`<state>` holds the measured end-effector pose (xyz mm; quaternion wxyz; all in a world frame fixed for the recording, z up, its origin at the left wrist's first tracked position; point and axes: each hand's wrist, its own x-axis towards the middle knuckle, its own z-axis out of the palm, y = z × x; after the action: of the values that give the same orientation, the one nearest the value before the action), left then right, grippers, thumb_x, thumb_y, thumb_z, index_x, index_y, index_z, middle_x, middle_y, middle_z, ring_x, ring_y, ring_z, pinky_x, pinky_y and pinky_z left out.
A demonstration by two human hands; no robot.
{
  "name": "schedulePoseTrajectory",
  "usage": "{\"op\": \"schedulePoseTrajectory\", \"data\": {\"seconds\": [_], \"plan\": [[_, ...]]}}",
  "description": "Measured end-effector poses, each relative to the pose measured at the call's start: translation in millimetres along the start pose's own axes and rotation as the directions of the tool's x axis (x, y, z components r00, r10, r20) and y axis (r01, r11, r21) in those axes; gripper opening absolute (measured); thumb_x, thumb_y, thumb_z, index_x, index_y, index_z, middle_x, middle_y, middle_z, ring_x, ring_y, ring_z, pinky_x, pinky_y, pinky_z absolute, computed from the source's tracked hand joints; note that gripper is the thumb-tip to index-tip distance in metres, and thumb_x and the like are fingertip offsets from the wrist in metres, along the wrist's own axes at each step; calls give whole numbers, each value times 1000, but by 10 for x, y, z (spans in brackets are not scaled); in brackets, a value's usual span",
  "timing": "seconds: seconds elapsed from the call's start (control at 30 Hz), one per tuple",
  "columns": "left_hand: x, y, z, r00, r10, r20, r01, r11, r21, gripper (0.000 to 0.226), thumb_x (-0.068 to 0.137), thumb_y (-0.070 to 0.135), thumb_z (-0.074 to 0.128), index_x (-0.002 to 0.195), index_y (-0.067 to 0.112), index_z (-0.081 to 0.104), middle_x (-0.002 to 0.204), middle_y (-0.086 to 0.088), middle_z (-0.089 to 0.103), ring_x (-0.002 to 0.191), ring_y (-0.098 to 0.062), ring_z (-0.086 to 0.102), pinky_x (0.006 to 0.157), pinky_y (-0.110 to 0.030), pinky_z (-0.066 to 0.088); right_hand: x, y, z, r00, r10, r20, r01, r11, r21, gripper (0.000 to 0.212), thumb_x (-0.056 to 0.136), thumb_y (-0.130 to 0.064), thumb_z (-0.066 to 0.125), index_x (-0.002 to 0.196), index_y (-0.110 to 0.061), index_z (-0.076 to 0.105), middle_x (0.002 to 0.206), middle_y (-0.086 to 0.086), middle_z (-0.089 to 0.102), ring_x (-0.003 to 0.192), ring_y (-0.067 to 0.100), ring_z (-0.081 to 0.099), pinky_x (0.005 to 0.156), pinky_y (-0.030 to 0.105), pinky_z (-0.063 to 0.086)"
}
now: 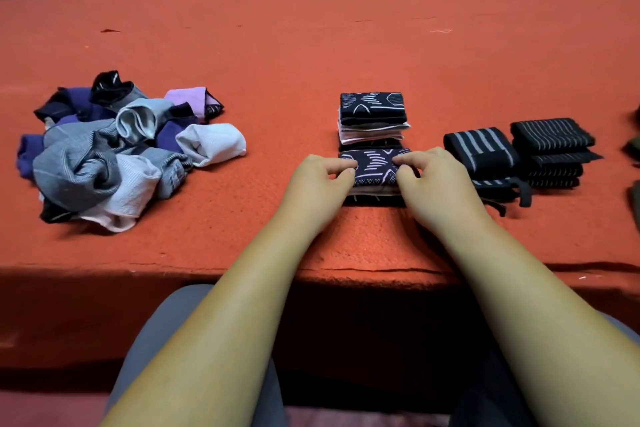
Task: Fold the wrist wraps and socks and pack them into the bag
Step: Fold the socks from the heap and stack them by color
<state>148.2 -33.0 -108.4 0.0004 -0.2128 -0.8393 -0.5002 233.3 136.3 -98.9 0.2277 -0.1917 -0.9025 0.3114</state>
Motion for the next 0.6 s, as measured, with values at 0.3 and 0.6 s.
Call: {"op": "schedulePoseTrajectory", "data": {"seconds": [0.3, 0.6], "plan": [[-34, -121, -50, 999, 23, 33, -22, 999, -31, 24, 102, 33, 68, 123, 37, 79, 112, 7, 67, 81, 3, 57, 80, -13, 41, -11, 12, 13, 1000, 20, -6, -19, 1000, 25, 35, 102, -21, 55, 130, -23, 76, 130, 5, 60, 124, 19, 58, 98, 17, 30], [-10, -205, -89, 996, 49, 75, -49, 999, 4, 27, 105, 34, 63, 127, 43, 75, 114, 5, 68, 87, -6, 61, 89, -26, 47, -10, 34, 70, 999, 34, -22, -33, 999, 30, 37, 106, -16, 48, 133, -19, 72, 122, 2, 43, 96, 12, 52, 95, 15, 30]]}}
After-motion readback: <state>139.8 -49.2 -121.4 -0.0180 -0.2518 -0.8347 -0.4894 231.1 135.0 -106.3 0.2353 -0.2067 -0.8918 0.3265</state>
